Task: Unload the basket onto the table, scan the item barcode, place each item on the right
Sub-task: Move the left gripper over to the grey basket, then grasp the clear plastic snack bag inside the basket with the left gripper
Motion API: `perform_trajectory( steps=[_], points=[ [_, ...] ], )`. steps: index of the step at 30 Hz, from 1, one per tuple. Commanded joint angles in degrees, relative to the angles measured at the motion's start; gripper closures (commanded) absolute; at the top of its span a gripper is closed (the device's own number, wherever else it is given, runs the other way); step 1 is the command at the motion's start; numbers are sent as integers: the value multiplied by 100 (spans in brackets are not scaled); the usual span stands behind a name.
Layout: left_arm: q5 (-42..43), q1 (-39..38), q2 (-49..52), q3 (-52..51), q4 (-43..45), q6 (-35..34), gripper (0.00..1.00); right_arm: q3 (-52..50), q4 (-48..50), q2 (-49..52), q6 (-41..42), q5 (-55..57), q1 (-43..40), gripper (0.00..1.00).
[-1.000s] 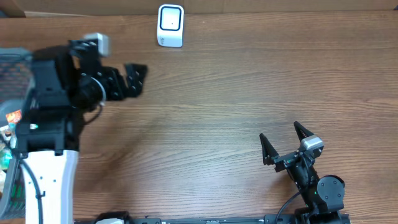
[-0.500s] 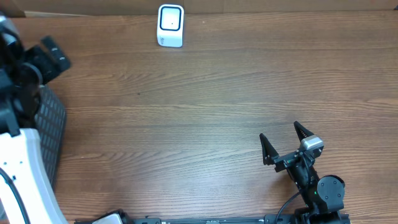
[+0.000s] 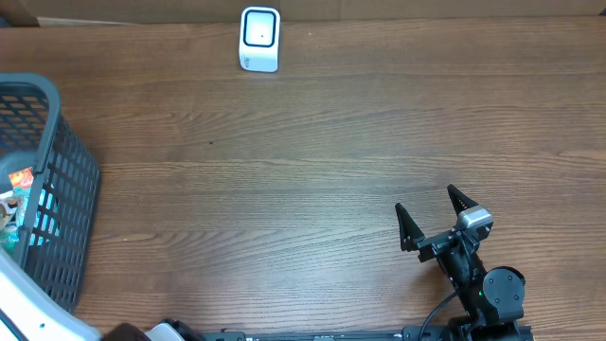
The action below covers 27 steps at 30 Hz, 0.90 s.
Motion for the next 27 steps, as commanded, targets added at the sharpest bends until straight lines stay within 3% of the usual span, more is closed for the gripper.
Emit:
perform_trajectory(
  steps=[1,7,13,18,27],
  points=[
    [-46,446,501,-92,-310,-177,3,-59,35,-57,0,-42,11,0],
    [-179,688,940,-575,-387,-107,5,-59,33,-57,0,-42,11,0],
    [-1300,708,1222,-1062,-33,240,3,-59,33,-57,0,-42,11,0],
    [-1862,710,1615,-1172,306,1021,2,-59,35,-57,0,-42,11,0],
    [-1716,704,2597,-1172,420,2280,0,-59,35,-57,0,-42,11,0]
  ],
)
